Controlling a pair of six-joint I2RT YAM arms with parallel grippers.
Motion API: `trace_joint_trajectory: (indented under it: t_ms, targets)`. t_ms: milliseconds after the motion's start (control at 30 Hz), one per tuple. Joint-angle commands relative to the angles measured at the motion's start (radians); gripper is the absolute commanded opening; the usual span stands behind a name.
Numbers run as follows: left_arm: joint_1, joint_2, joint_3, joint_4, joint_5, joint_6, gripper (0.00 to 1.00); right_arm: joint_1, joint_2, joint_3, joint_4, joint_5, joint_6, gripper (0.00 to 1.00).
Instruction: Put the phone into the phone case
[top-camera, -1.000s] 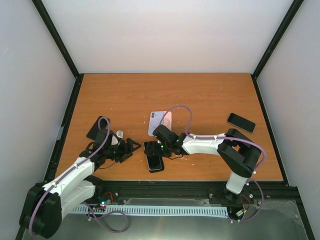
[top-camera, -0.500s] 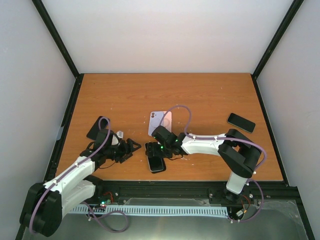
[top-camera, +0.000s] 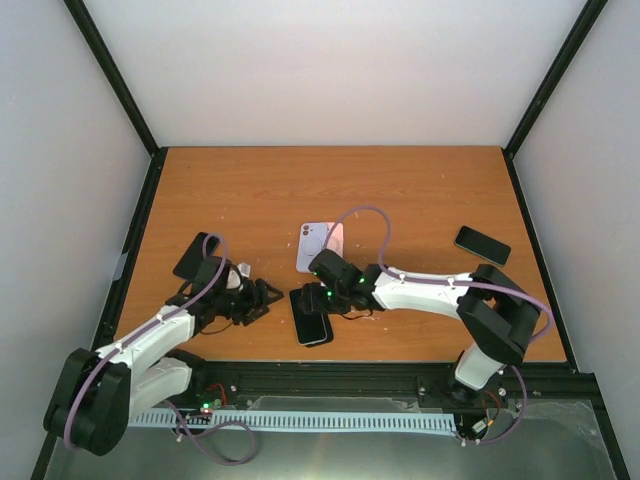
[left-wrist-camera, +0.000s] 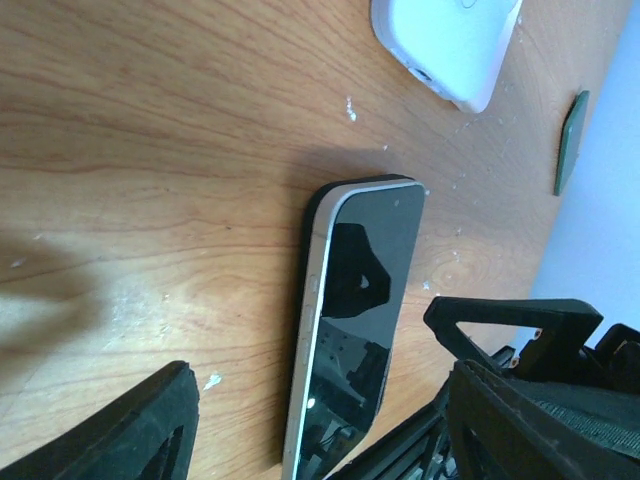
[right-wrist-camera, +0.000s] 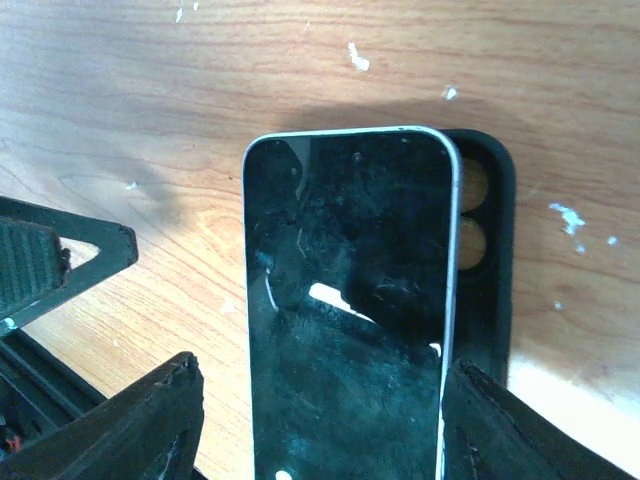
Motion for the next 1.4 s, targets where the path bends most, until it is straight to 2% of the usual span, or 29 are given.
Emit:
trace_joint_trajectory:
  t_ms: [0,200,500,900,1100,1233,1367]
  targets:
    - [-0.004,0.022,0.008,0.097,0.047,-0.020,0.67,0.007,-0.060,-0.036,-0.014,0.061,-0.032,0.62]
    - [-0.044,0.070,-0.013,0.182,0.054,-0.068,0.61,-0.003,-0.085,-0.097,-0.009,0.105,-0.039,0.55]
    - [-0.123,0.178,-0.025,0.284,0.039,-0.124,0.59,-0.026,-0.080,-0.170,0.083,0.037,-0.034,0.46]
    - [-0.149,0.229,-0.034,0.329,0.026,-0.154,0.47,-0.027,-0.097,-0.255,0.185,-0.023,0.047,0.31]
    - [-0.163,0.262,-0.004,0.322,0.015,-0.139,0.43,-0.022,-0.100,-0.316,0.323,-0.076,0.137,0.25]
    - [-0.170,0.294,0.009,0.319,0.020,-0.123,0.36,-0.008,-0.081,-0.346,0.400,-0.097,0.194,0.23]
    - [-0.170,0.301,0.034,0.287,0.020,-0.107,0.20,0.008,-0.074,-0.338,0.408,-0.088,0.210,0.22]
